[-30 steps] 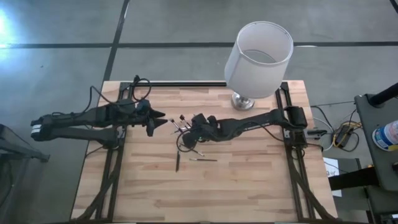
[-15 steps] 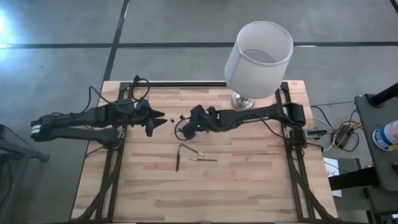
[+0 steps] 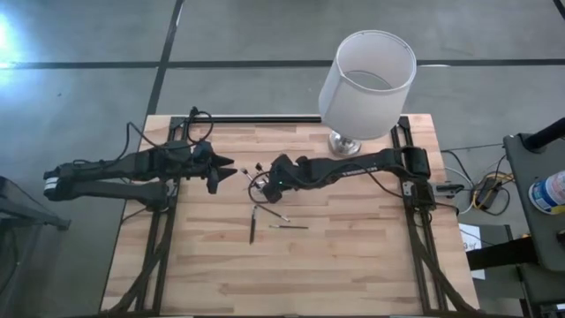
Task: Put items in baskets/containers
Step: Put the foundation brush into the transparent organizer, then put the eyeshadow brush into the transparent organizer
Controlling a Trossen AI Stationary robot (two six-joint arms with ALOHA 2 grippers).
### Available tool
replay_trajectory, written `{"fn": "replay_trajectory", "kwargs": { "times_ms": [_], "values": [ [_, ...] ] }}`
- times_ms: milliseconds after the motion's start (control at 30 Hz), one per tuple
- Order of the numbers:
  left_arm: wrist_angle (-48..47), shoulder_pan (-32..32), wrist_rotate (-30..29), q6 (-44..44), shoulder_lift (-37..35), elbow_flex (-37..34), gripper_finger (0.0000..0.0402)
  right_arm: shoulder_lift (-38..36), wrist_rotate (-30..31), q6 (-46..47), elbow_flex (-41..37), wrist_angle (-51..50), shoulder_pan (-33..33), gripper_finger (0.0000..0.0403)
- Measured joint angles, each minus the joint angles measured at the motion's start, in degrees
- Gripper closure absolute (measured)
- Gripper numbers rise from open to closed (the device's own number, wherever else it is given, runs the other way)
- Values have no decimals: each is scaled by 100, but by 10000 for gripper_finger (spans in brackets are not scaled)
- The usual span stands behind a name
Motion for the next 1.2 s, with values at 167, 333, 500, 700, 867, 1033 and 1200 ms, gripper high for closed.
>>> {"fn": "replay_trajectory", "kwargs": {
  "times_ms": [167,333,500,700,867,1033,1200],
  "values": [
    [6,0,0,-2,2,-7,202,84,-142,-23,-5,46,44,362],
    [-22,0,2,-221,4,-74,202,84,-162,-45,-3,62,55,312],
    [-80,0,2,-392,-2,-74,202,27,-165,-72,0,-25,77,243],
    [-405,-22,35,-605,-61,-74,202,-385,378,-662,2,-110,415,197],
    [-608,-264,103,-662,-151,-74,202,-656,273,-1635,4,-447,871,198],
    [-709,-740,102,-661,-199,-74,202,-357,-806,-2944,-47,-655,1302,210],
    [-866,-1287,-45,-775,-169,-76,202,326,-1037,-3069,102,-714,1432,216]
  ]
}}
